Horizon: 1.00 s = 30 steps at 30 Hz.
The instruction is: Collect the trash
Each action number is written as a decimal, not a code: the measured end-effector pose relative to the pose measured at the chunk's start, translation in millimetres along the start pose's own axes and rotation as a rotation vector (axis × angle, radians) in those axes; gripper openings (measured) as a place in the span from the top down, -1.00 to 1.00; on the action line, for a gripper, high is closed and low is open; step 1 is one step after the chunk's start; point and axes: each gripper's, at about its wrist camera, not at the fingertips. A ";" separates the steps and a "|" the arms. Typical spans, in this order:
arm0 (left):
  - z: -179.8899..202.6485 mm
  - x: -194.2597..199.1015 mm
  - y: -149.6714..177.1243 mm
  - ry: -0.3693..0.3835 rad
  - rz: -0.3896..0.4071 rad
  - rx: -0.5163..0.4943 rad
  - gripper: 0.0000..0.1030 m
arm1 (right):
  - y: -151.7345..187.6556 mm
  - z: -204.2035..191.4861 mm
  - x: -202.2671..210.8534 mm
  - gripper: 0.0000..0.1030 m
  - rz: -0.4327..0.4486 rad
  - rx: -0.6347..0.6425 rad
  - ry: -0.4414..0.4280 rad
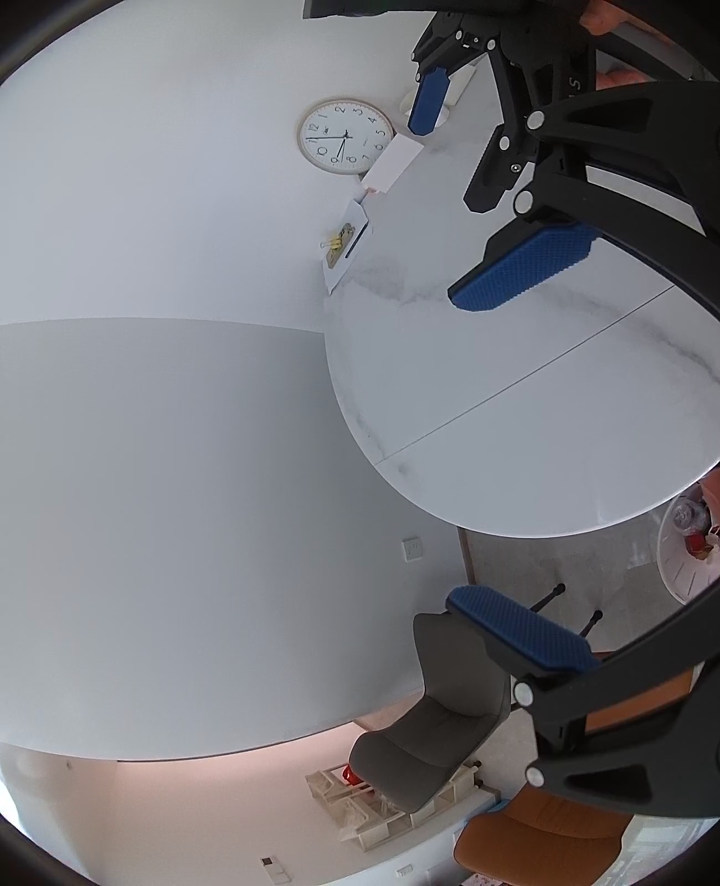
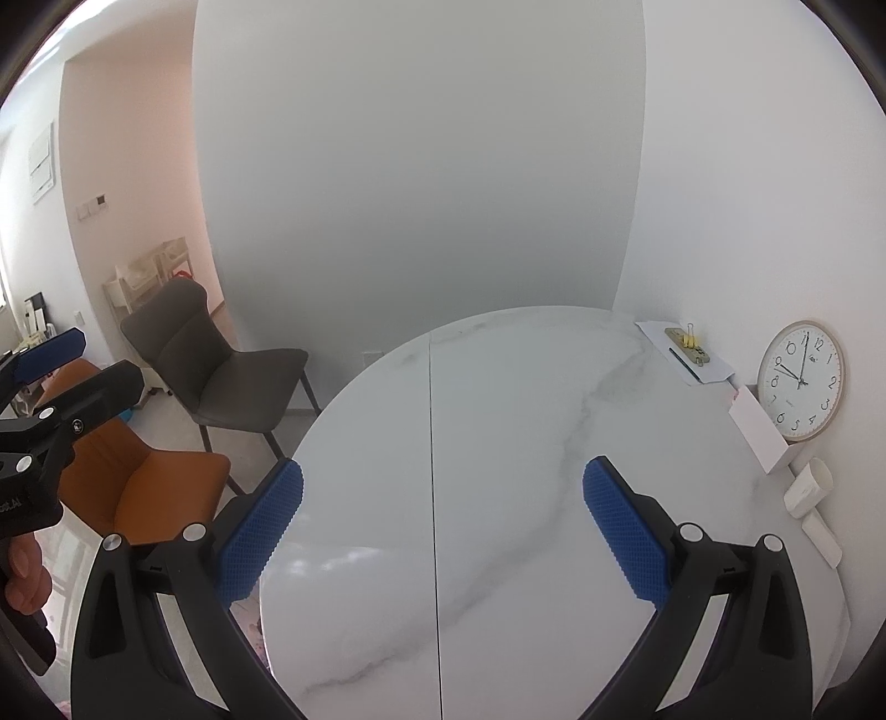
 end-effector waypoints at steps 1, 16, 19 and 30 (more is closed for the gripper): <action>0.1 -0.3 -0.2 0.001 0.001 -0.001 -0.85 | 0.5 0.0 -0.4 -0.95 -0.001 0.001 0.001; -3.9 -0.7 -0.2 0.025 -0.007 0.003 -0.85 | 4.8 -1.3 -3.0 -0.95 -0.011 0.003 0.006; -2.0 -1.6 0.0 0.035 -0.005 0.002 -0.85 | 5.9 -0.3 -4.3 -0.95 -0.015 0.003 0.010; 12.1 1.3 -0.4 0.016 0.018 -0.046 -0.85 | 6.5 5.3 -7.3 -0.95 -0.023 -0.005 0.012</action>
Point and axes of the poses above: each gripper's, at about its wrist camera, not at the fingertips, and x roughly against the way its jaws point, z to its right, y to its underside, and after that the axes turned 7 degrees about -x, right-handed
